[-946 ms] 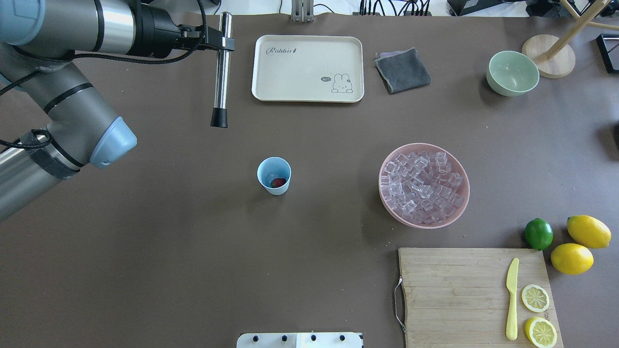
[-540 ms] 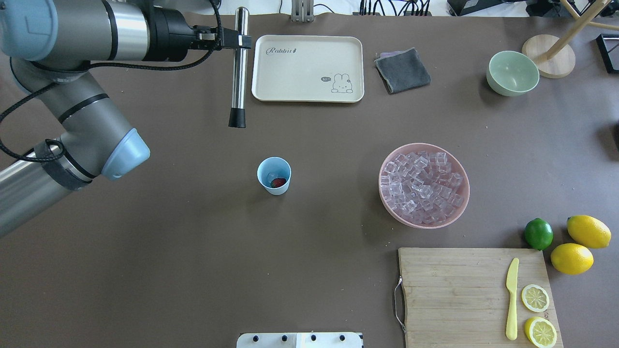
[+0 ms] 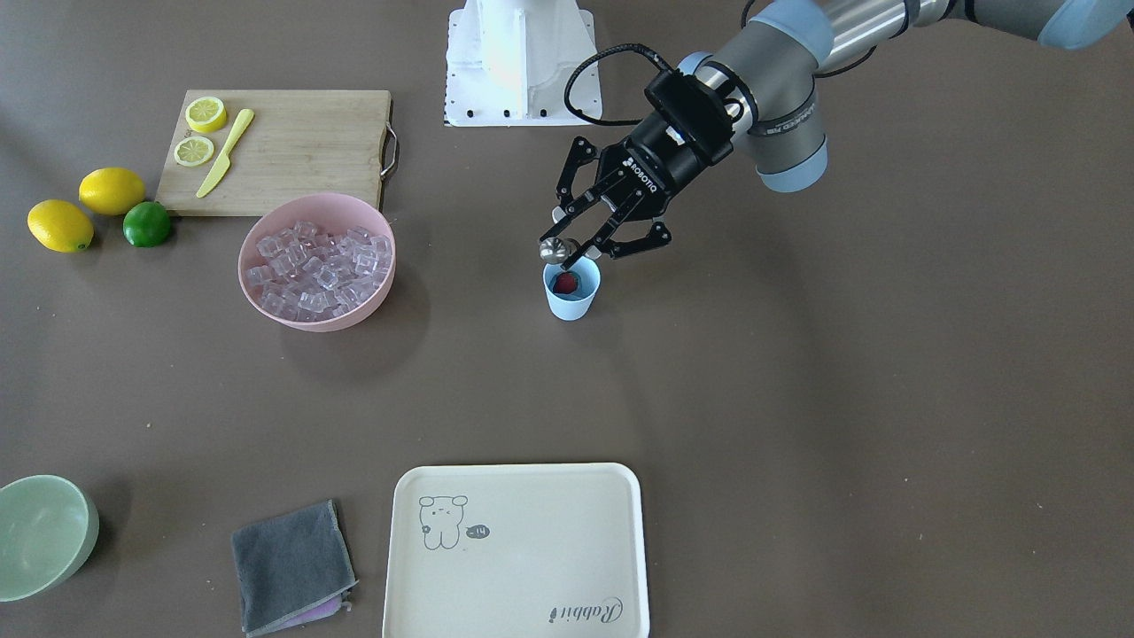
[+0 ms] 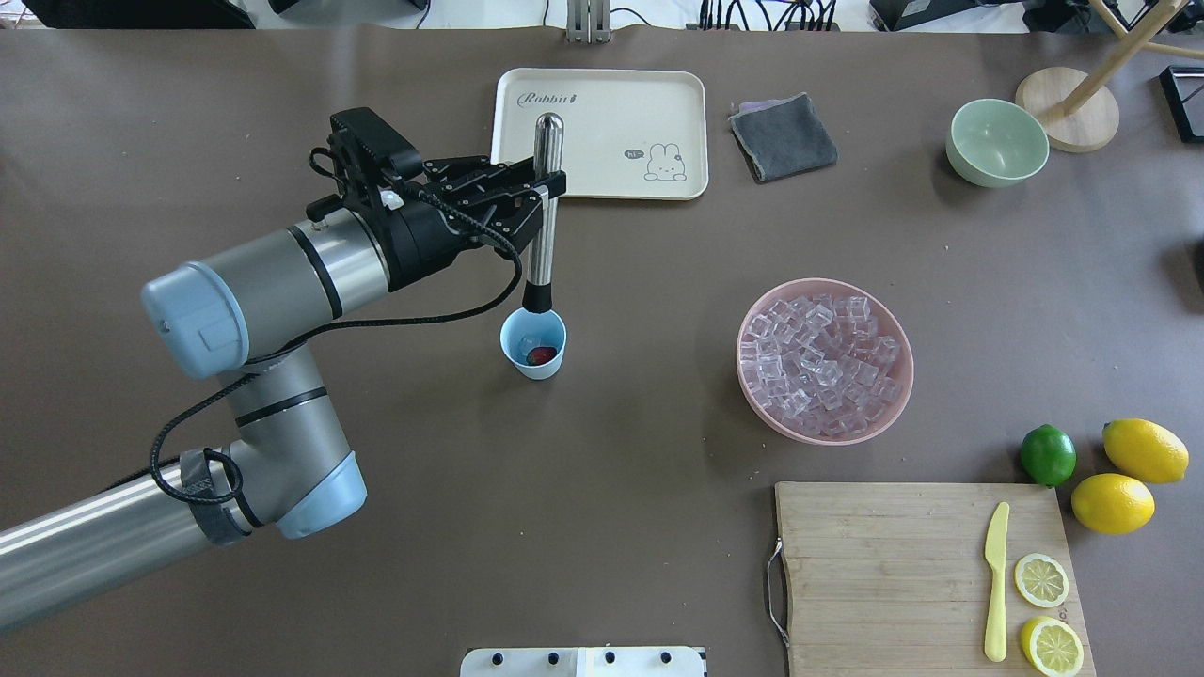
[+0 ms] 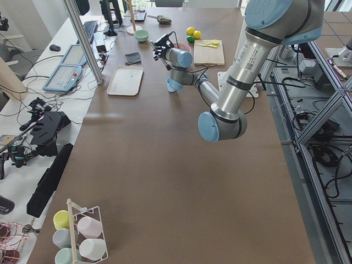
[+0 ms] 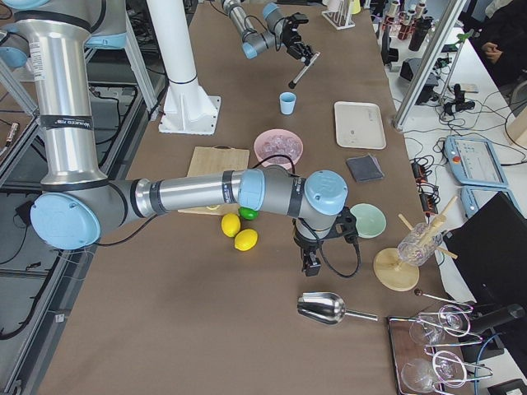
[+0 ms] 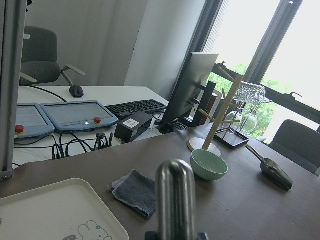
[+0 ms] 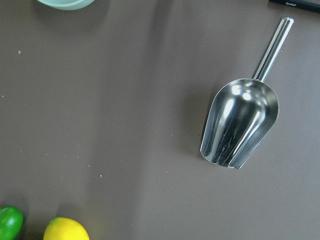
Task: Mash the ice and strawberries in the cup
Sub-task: 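Press the muddler down into the cup contents with the left gripper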
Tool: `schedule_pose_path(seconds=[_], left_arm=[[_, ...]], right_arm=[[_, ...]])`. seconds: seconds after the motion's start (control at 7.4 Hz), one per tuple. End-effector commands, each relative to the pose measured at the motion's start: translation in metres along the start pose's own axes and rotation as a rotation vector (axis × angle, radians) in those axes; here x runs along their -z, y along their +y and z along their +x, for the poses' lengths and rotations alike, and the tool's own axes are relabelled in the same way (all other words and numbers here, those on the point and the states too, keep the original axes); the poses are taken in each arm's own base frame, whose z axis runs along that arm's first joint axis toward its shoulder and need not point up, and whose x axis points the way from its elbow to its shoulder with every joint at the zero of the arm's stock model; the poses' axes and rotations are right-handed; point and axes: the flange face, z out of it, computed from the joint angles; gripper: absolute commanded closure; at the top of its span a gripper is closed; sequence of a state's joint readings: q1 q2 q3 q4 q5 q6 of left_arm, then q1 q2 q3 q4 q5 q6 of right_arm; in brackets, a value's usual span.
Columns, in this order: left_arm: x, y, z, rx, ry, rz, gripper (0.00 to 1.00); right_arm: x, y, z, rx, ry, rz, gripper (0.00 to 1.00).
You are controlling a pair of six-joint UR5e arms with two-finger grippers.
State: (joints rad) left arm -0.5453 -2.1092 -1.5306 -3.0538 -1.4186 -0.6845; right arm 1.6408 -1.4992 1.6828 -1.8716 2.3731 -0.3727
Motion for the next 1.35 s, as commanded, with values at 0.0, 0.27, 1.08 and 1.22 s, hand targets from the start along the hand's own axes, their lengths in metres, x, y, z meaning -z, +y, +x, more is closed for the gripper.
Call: schedule_pose_path(seconds=[0.0, 0.27, 1.08, 1.22], left_arm=[[0.003, 0.032, -0.012, -0.015, 0.014, 0.064, 1.00], [0.005, 0.062, -0.034, -0.013, 0.016, 0.068, 1.00], [0.022, 0.056, -0.021, 0.029, 0.051, 0.148, 1.00], [0.024, 0.066, -0.023, 0.021, 0.043, 0.130, 1.00]], right_arm=[[0.001, 0.000, -0.001, 0.003, 0.001, 0.002, 0.00], [0.002, -0.004, -0.001, 0.016, 0.010, 0.000, 0.00], [0.002, -0.003, 0.000, 0.016, 0.010, 0.000, 0.00], [0.000, -0.001, 0.002, 0.028, 0.008, -0.004, 0.00]])
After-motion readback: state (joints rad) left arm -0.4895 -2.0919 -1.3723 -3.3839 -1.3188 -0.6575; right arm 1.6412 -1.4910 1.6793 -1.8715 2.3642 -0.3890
